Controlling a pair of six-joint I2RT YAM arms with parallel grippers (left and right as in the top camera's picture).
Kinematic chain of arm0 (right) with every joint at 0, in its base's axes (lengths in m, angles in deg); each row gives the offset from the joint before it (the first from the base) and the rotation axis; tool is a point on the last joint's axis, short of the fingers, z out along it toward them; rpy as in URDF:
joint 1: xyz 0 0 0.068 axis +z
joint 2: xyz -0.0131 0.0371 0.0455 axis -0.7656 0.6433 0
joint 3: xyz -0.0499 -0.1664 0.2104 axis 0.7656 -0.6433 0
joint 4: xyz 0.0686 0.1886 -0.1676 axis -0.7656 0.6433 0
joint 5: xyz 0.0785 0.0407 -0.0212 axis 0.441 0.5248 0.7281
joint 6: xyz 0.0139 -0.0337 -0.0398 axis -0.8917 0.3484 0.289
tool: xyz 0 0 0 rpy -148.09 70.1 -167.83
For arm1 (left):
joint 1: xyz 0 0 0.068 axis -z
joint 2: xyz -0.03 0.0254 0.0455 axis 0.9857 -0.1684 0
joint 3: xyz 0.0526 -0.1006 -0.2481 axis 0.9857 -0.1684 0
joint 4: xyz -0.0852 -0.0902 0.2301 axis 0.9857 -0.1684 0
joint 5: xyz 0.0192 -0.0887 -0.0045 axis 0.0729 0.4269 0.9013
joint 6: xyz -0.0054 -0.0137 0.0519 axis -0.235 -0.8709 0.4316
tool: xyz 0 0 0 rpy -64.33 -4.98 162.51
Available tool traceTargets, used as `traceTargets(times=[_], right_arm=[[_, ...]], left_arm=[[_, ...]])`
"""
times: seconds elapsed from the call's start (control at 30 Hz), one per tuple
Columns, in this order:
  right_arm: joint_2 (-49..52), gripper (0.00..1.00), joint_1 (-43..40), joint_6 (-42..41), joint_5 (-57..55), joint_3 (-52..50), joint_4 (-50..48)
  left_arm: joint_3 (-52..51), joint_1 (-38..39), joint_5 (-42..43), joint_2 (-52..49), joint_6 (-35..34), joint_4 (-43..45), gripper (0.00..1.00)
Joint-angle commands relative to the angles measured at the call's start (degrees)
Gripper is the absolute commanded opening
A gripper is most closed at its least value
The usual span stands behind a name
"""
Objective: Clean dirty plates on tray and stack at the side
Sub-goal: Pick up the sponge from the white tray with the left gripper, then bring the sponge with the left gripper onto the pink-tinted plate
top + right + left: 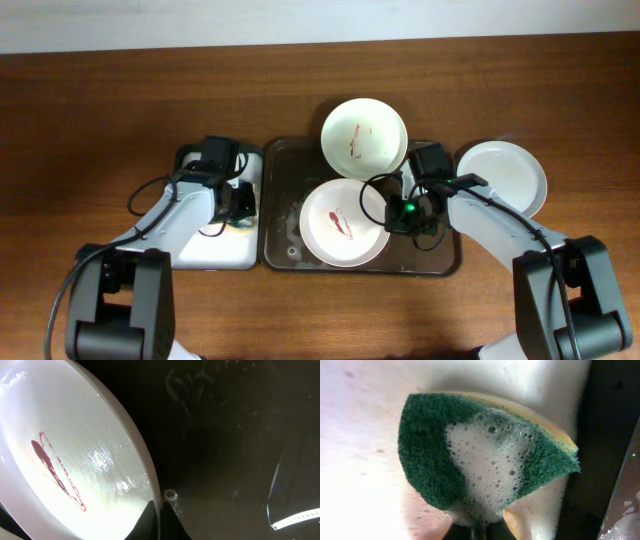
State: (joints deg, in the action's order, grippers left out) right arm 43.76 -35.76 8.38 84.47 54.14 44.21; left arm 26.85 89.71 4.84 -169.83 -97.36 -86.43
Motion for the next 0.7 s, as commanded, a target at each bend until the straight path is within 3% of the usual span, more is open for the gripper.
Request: traceTargets(times=[0.0, 0.2, 0.37, 0.67], right_arm=[[0.2, 0.04, 0.5, -0.4, 0.5, -0.1, 0.0], [0.2, 0.04, 0.5, -0.4, 0.5, -0.1, 0.0], [0.2, 0.04, 0.5, -0.4, 0.3, -0.1, 0.0], [0.2, 0.04, 0.5, -0.4, 0.3, -0.1, 0.0]], left_arm=[[1.5, -1.0, 0.1, 7.2, 0.0, -0.5, 0.00], [1.5, -1.0, -0.5, 13.4, 0.7, -1.6, 0.00], [1.5, -0.9, -8.6, 16.4, 0.7, 0.4, 0.00], [1.5, -0.9, -14.7, 17.9, 2.2, 6.6, 0.00]])
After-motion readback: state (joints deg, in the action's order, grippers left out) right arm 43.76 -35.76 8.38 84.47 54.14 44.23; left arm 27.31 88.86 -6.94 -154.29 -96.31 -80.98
